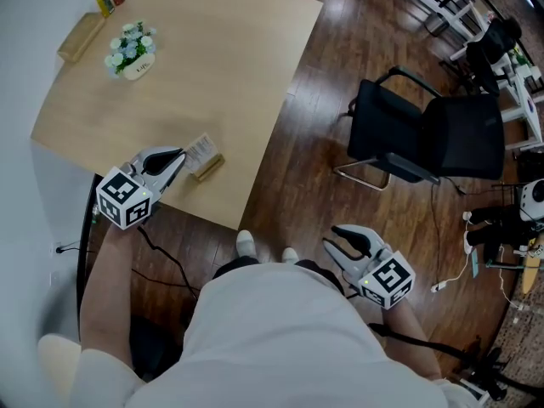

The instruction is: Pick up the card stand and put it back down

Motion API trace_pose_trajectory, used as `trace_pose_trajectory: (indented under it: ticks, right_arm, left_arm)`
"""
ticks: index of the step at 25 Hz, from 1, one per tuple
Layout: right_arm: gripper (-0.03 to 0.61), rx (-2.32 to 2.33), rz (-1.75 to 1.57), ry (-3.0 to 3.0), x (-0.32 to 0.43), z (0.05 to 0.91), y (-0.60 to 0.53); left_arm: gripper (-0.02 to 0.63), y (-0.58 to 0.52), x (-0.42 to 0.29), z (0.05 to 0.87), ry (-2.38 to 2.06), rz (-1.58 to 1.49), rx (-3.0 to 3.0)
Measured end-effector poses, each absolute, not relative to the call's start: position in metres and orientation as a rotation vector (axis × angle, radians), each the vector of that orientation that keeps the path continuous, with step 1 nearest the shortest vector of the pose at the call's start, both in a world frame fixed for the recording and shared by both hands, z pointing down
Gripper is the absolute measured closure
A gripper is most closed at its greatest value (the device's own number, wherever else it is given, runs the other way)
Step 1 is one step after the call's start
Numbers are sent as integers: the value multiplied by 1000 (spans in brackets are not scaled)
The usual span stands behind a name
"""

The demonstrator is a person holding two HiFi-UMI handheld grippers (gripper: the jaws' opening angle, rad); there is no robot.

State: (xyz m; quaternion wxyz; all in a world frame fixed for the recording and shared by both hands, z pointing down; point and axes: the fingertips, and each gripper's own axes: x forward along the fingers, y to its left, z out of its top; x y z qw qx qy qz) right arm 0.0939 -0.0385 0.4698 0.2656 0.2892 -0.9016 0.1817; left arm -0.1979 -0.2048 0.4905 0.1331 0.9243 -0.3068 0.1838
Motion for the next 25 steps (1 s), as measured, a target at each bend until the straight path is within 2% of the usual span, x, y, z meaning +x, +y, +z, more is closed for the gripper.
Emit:
trace_pose_trajectory:
  ticks: [25]
  right_arm:
    - [460,761,472,-2449,93,471,-48]
  left_arm:
    - [597,-203,-201,496,-939,542,2640]
